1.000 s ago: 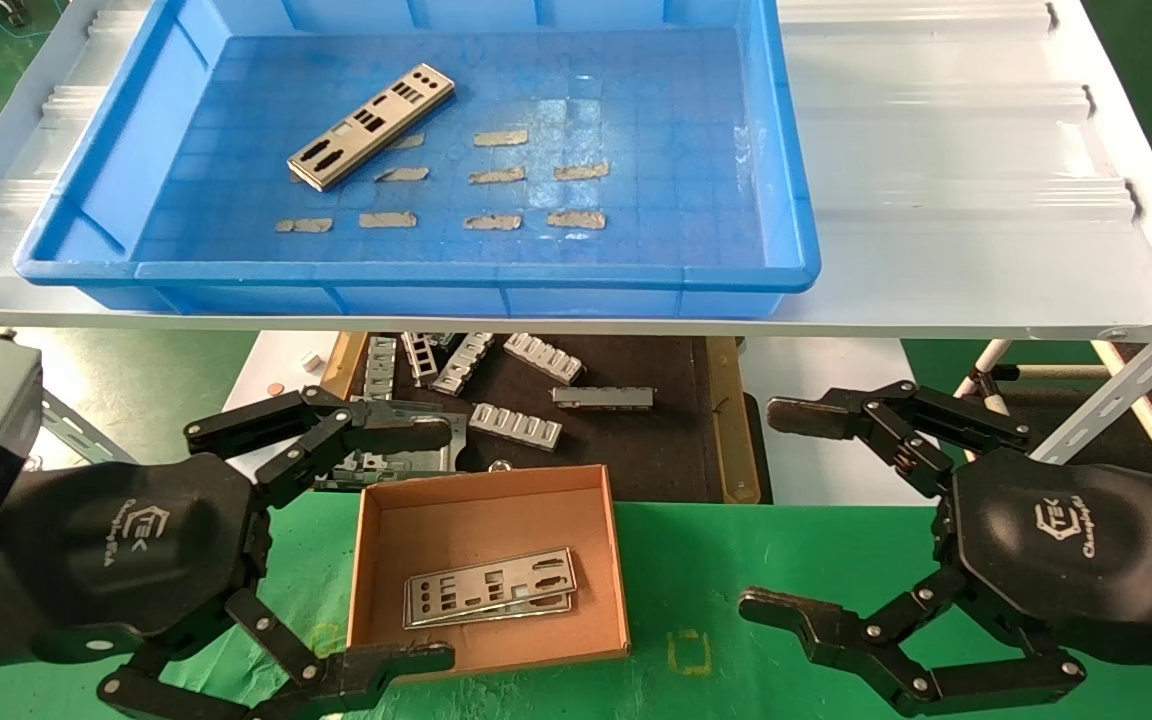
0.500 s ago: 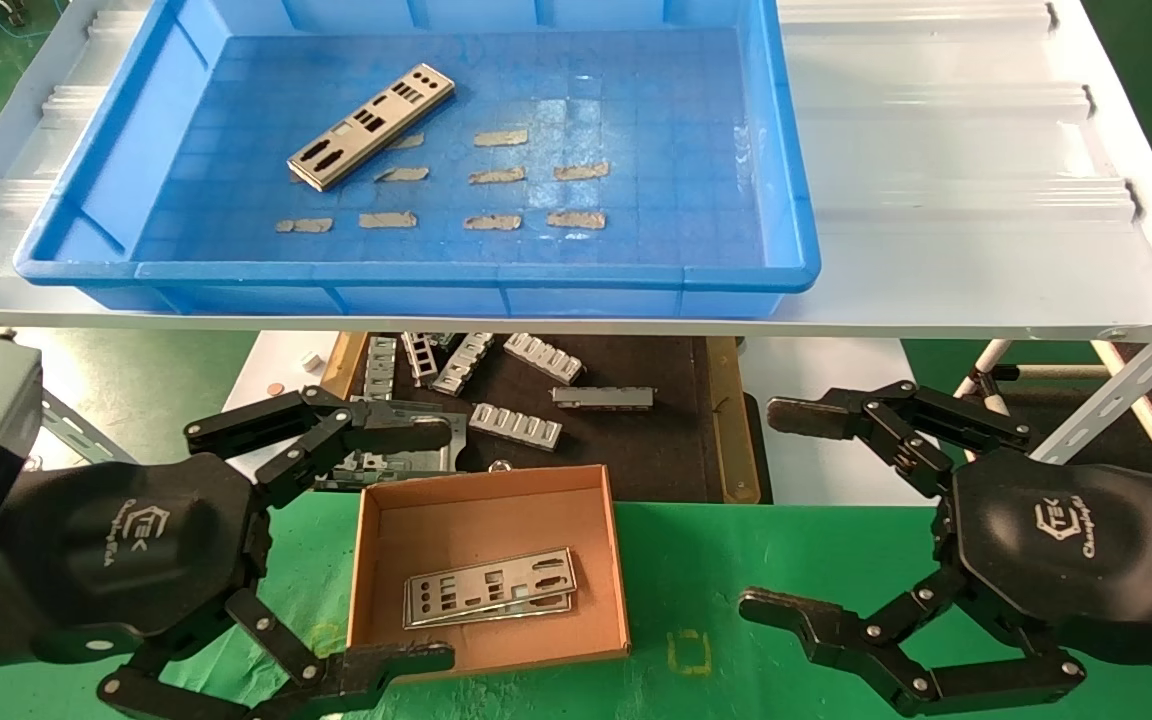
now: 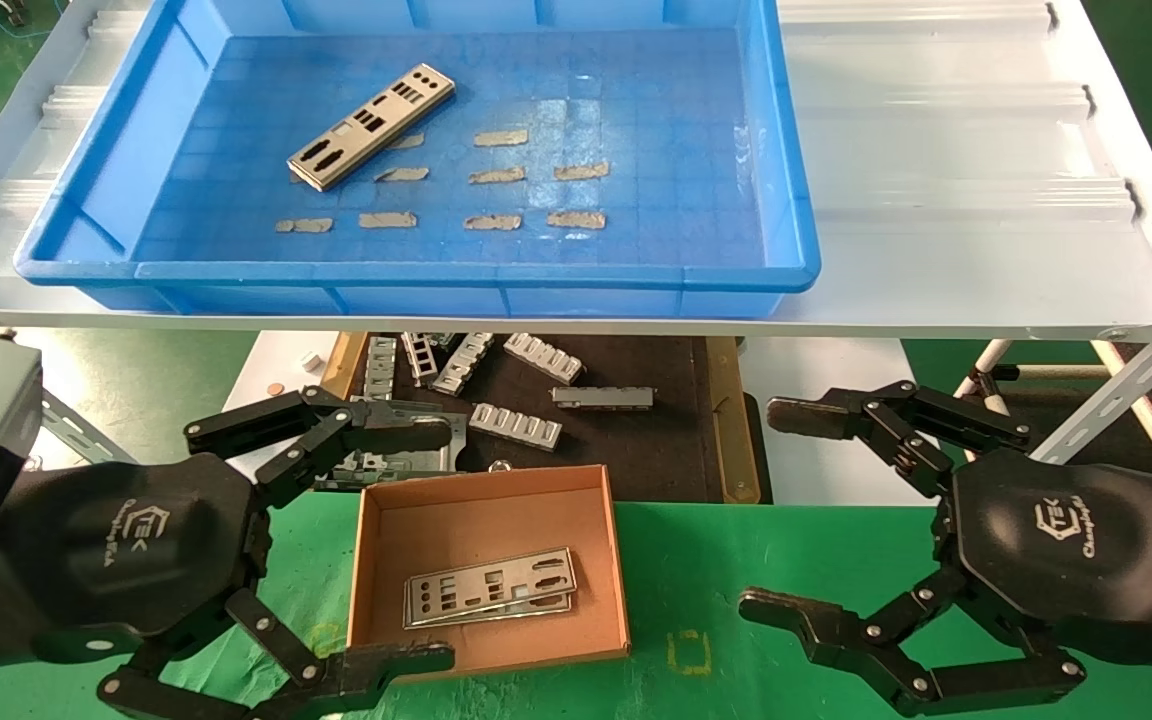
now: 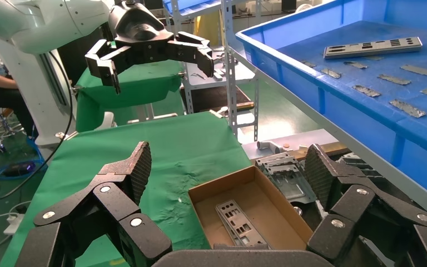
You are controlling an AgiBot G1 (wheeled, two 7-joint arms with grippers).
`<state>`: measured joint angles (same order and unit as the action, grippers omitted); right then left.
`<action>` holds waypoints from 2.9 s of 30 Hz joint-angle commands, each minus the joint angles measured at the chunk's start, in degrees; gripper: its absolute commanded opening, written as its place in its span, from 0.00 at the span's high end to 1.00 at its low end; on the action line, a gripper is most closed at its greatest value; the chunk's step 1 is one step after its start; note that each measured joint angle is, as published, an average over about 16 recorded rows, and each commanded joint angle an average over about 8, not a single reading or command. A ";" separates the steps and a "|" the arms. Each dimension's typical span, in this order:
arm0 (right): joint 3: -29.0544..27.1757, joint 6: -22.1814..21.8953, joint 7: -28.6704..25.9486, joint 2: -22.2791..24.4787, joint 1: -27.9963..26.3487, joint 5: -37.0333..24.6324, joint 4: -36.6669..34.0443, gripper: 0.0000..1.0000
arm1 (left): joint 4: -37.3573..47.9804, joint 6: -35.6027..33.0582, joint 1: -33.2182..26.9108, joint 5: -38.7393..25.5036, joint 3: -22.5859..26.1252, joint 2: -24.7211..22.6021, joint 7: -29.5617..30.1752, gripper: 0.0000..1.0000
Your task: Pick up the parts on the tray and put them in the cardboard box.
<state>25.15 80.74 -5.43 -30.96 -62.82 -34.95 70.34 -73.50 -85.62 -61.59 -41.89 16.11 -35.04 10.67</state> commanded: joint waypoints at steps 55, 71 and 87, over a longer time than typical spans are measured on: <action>0.00 0.00 0.00 0.00 0.00 0.00 0.00 0.00 | 0.00 0.00 0.00 0.00 0.00 0.00 0.00 0.00; 0.00 0.00 0.00 0.00 0.00 0.00 0.00 0.00 | 0.00 0.00 0.00 0.00 0.00 0.00 0.00 0.00; 0.00 0.00 0.00 0.00 0.00 0.00 0.00 0.00 | 0.00 0.00 0.00 0.00 0.00 0.00 0.00 0.00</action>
<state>25.15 80.74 -5.43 -30.96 -62.82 -34.96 70.34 -73.50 -85.62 -61.59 -41.89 16.11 -35.04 10.67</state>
